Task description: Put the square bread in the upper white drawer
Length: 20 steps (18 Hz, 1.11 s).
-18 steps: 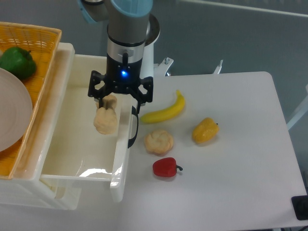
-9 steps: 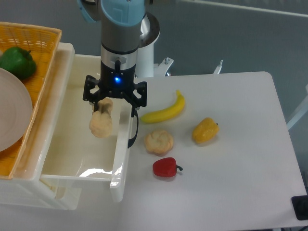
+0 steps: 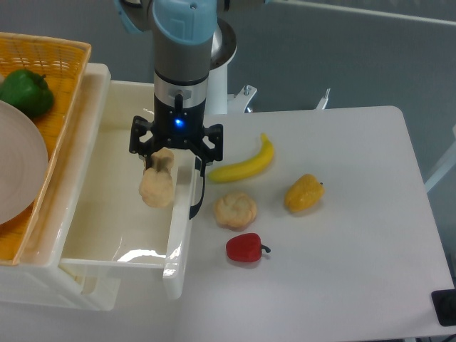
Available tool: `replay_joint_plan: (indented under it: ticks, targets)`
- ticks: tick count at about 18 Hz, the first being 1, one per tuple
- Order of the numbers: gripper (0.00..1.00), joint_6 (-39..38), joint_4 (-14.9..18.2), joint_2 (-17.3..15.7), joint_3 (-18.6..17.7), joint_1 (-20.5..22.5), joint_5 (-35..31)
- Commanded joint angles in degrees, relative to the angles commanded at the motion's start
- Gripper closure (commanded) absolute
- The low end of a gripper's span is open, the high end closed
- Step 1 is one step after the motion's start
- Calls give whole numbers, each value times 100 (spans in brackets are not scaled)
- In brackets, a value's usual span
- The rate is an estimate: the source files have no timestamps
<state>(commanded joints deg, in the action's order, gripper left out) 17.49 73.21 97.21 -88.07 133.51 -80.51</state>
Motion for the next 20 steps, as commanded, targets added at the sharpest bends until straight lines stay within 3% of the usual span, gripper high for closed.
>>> replay_joint_plan:
  ticks: [14, 20]
  targets:
    - [0, 18, 79, -53, 35, 97, -123]
    - [0, 18, 228, -325, 0, 0, -36]
